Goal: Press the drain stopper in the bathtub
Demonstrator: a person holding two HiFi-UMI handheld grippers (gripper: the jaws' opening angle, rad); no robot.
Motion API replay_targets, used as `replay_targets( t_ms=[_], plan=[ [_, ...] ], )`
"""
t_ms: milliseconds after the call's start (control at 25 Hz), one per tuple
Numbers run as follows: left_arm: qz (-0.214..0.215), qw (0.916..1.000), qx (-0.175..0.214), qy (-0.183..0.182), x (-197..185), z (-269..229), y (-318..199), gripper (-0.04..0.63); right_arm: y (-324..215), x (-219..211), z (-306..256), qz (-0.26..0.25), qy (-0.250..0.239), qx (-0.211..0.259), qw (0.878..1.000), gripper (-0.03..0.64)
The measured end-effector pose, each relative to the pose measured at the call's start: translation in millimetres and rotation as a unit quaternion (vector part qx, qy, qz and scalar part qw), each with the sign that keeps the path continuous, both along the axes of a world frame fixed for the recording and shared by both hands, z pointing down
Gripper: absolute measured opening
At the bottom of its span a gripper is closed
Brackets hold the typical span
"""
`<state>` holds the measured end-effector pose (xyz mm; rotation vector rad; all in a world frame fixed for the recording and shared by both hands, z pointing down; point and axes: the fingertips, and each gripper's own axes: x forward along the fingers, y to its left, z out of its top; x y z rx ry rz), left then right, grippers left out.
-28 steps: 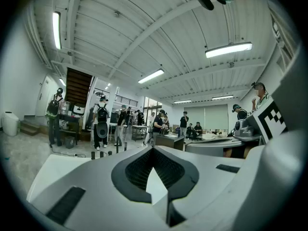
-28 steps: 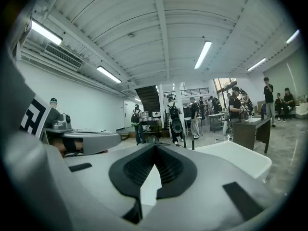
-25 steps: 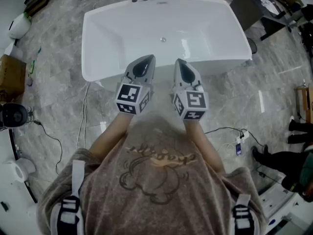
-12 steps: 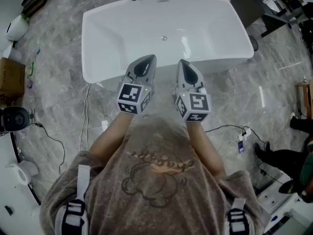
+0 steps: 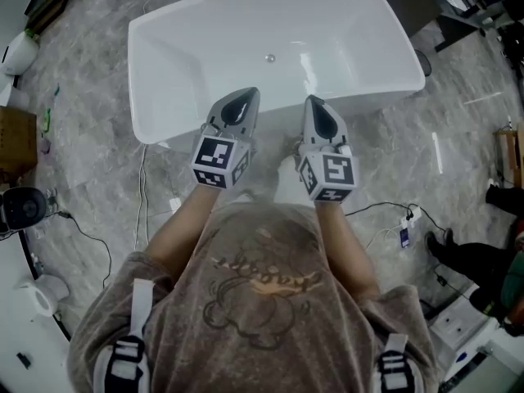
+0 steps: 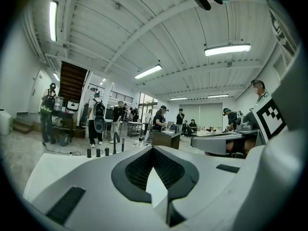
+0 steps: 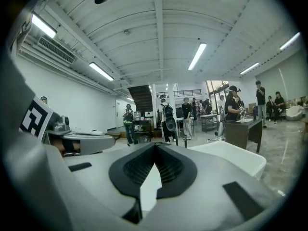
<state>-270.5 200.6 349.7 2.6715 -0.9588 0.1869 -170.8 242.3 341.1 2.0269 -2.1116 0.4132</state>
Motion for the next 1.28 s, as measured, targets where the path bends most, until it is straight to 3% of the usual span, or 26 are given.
replay_targets(
  t_ms=[480,960,1280],
  plan=[
    [-0.02,0.9998,0.007,-0.001,75.5,20.5,-93.6,0.003,-101.7,84.0,31.7,-0.02,-0.004,-0.001,1.0,-0.002],
    [-0.051,0.9986,0.014,-0.003,167.9,22.6,-187.0,0.003,-208.4,168.6,42.0,-0.088,-0.013,-0.002,0.996,-0.002],
    [-0.085,0.9961,0.021,-0.008,192.2,29.8,-237.0,0.003,-261.0,189.5,55.9,-0.137,-0.029,0.003,0.99,-0.002]
  ],
)
